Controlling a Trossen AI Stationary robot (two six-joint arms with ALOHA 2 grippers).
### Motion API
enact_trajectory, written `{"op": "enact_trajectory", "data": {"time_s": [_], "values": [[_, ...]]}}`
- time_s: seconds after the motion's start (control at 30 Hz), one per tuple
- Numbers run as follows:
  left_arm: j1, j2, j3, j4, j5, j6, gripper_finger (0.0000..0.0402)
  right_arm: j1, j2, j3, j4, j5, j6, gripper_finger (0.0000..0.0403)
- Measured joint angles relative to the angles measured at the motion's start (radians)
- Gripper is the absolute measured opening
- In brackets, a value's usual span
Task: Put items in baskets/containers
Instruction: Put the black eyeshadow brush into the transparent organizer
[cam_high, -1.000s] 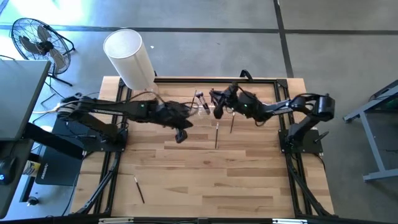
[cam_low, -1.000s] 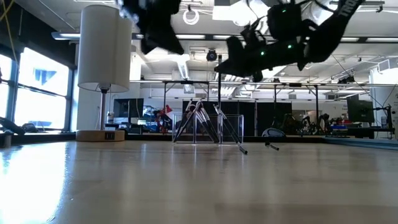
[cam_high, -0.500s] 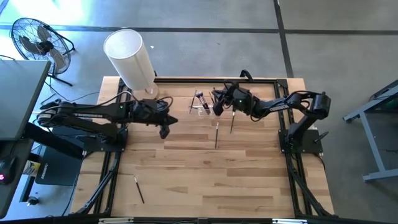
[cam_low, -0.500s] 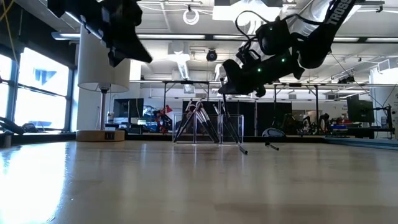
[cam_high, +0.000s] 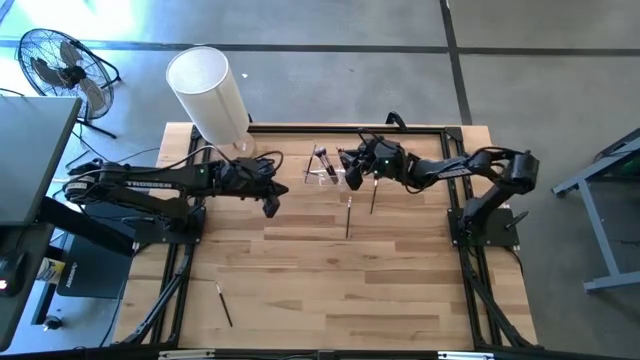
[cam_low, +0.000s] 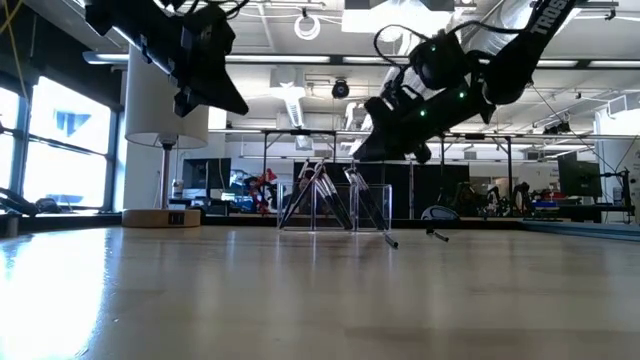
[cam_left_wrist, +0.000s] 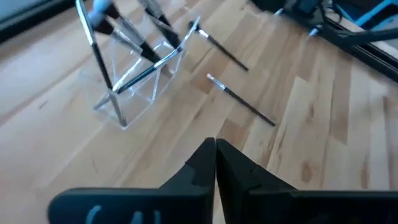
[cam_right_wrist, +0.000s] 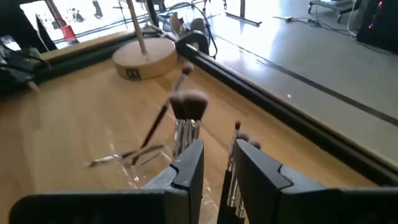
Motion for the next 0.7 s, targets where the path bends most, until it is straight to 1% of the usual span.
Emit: {"op": "enact_trajectory", "data": {"time_s": [0.07,0.2,0.3,0.4,0.47,0.53,0.63,0.7], "values": [[0.000,0.017,0.000,0.025,0.018,-0.027,0.0026,0.000,-0.051,0.000,-0.038,-0.002,-0.002,0.0085],[0.000,0.061,0.000,0.118,0.049,-0.043,0.0082,0.010,-0.185,0.000,-0.161,-0.020,-0.001,0.0086],[0.000,0.085,0.001,0.195,0.022,-0.051,0.0119,0.036,-0.289,0.000,-0.274,-0.044,-0.001,0.0086],[-0.026,0.115,0.035,0.199,0.007,-0.073,0.0133,0.072,-0.376,0.000,-0.409,-0.045,-0.004,0.0086],[-0.070,0.140,0.086,0.146,-0.042,-0.090,0.0135,0.096,-0.421,0.000,-0.502,-0.046,-0.004,0.0086],[-0.127,0.169,0.163,0.050,-0.132,-0.121,0.0135,0.119,-0.458,0.000,-0.596,-0.045,-0.004,0.0086],[-0.203,0.255,0.304,-0.129,-0.281,-0.188,0.0136,0.148,-0.490,0.000,-0.720,-0.045,-0.004,0.0086],[-0.240,0.324,0.407,-0.294,-0.338,-0.290,0.0136,0.165,-0.501,0.000,-0.788,-0.045,0.002,0.0087]]}}
